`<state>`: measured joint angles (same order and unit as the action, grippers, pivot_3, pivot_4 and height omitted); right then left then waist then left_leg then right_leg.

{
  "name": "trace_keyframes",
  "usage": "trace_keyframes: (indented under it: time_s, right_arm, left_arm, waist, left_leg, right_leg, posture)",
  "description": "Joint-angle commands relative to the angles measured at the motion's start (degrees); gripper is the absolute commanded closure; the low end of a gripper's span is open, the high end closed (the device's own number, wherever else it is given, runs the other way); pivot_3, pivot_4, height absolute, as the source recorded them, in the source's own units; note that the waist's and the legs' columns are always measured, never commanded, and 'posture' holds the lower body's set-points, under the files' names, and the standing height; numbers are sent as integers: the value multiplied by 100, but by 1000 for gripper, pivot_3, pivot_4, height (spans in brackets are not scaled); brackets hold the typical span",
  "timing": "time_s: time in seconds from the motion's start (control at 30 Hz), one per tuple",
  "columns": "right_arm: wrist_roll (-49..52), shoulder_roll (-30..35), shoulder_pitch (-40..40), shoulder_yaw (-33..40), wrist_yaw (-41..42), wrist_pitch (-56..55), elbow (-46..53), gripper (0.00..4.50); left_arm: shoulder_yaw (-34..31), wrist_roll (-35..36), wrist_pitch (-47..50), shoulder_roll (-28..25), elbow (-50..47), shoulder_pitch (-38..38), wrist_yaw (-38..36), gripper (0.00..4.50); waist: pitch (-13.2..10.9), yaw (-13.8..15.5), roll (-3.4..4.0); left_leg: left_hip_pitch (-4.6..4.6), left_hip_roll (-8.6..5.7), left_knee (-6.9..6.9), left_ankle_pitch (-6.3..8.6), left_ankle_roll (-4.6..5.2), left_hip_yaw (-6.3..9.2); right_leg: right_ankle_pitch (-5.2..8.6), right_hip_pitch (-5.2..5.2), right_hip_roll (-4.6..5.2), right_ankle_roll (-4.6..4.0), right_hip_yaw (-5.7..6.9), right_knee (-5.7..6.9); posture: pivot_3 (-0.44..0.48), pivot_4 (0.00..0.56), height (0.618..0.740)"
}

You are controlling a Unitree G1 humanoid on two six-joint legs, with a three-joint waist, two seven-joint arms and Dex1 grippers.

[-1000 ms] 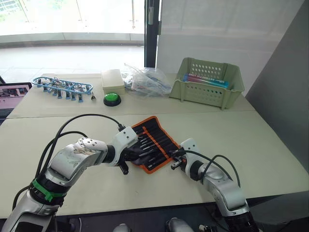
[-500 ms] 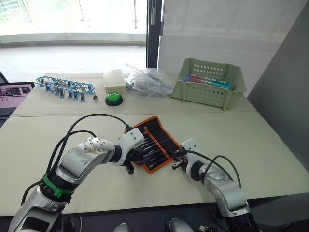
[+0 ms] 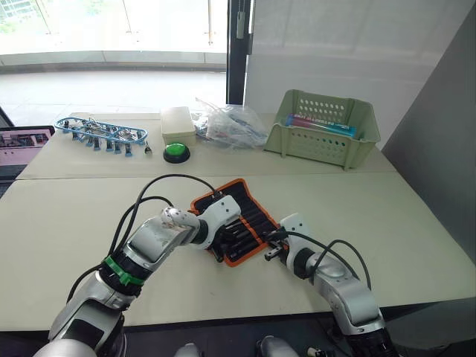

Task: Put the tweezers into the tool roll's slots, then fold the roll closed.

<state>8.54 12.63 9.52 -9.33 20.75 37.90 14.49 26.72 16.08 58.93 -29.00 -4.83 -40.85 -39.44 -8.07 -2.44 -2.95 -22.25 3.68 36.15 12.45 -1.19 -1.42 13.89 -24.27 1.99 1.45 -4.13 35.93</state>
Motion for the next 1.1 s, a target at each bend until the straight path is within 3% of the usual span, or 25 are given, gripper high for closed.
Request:
trace_keyframes:
  time_s: [0.03, 0.23, 0.43, 0.67, 0.8, 0.87, 0.97, 1.1]
  right_arm:
    - [-6, 7, -187, -115, -15, 342, -297, 4500]
    - [-12, 10, -172, -117, 3, 355, -299, 4500]
    - [-18, 17, -183, -111, 3, 354, -297, 4500]
    - [-44, 24, -185, -117, 39, 324, -321, 4500]
    - [-62, 95, -172, -77, 68, 219, -262, 4500]
    - [-27, 154, -180, 9, 128, 22, -107, 4500]
    - [80, 243, -289, 112, 325, -439, 292, 4500]
    - [347, 281, -611, 337, 497, -983, 990, 4500]
  left_arm:
    - [72, -282, -476, 371, 405, -277, 68, 4470]
    - [135, -612, -961, 739, 1008, -408, 9, 4470]
    - [-113, -601, -877, 648, 654, -261, -136, 4470]
    - [-1038, -18, -332, 177, -702, 18, -345, 2085]
    - [-1803, 498, 203, -364, -1647, 528, -427, 775]
    - [-2436, 778, 207, -666, -2106, 1154, -495, 125]
    - [-3315, 838, -555, -945, -2513, 2377, -564, 57]
    - [-4288, 837, -1703, -854, -2564, 3679, -594, 57]
  waist:
    - [0, 4, 0]
    - [1, 119, 4]
    - [1, 133, 5]
    - [0, 2, 8]
    - [-1, -46, 11]
    - [-3, -48, 14]
    - [-9, -16, 22]
    - [-27, 41, 29]
  left_leg:
    - [-1, 0, 2, 0, 0, 0]
    - [-4, -10, 33, 0, 0, 8]
    - [-10, -29, 43, -2, 3, 8]
    - [-20, -22, 41, -4, 9, 24]
    - [-13, -23, 13, -3, 11, 27]
    - [-12, -22, 8, -3, 11, 32]
    - [-15, -23, 5, -2, 10, 32]
    - [-29, -30, 3, -2, 10, 31]
  right_leg:
    - [0, 1, 0, 0, 0, 1]
    - [3, 15, 5, -6, -4, 2]
    - [2, 13, 25, -11, -8, 4]
    - [-13, 3, 7, 25, -8, 14]
    - [-2, 1, 7, 26, -11, 12]
    - [1, 0, 6, 24, -8, 12]
    - [5, -1, 10, 21, -6, 10]
    - [9, -11, 29, 16, 3, 4]
  posture:
    - [0, 150, 740]
    - [0, 150, 740]
    - [0, 150, 740]
    - [0, 150, 740]
    - [0, 150, 740]
    - [0, 150, 740]
    - [0, 150, 740]
    - [0, 150, 740]
